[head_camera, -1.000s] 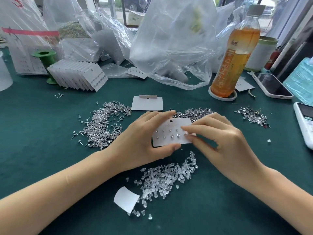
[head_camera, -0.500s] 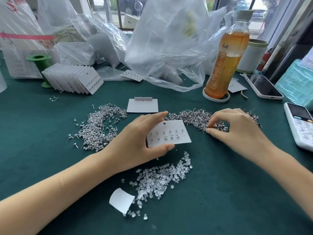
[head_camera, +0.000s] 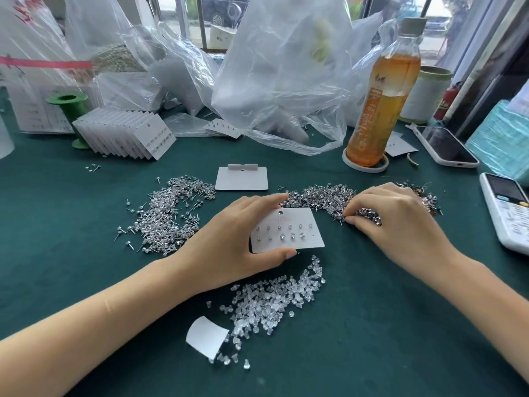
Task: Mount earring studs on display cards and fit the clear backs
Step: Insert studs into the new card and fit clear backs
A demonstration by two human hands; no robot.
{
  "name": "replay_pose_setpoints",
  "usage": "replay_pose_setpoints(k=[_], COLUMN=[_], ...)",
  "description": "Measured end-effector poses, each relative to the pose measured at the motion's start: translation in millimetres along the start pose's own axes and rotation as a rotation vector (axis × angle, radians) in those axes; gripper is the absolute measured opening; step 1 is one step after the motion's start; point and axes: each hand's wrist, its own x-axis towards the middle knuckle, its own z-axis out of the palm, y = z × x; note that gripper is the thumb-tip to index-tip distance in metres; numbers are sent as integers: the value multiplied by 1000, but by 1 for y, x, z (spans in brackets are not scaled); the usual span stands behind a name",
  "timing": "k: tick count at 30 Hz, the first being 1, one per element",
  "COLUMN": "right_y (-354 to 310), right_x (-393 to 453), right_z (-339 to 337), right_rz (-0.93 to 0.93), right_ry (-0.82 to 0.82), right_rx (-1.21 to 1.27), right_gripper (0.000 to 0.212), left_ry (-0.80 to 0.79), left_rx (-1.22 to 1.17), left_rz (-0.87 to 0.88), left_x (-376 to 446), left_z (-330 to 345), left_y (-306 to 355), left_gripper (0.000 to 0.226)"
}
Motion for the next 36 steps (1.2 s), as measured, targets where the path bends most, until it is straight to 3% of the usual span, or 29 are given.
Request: replay_pose_setpoints(k=[7,13,36], right_y=[-2,-7,-5], right_x=[0,2,0], right_z=[6,14,15], right_rz=[11,33,17], right_ry=[40,120,84], right_rx=[50,110,103], right_gripper=[16,5,9], left_ry=[-11,-31,-77], left_rx=[-2,2,37], left_rz=[0,9,2], left_x=[0,1,0], left_z=[1,2,-1], left_y=[1,1,5], left_gripper=[74,73,74])
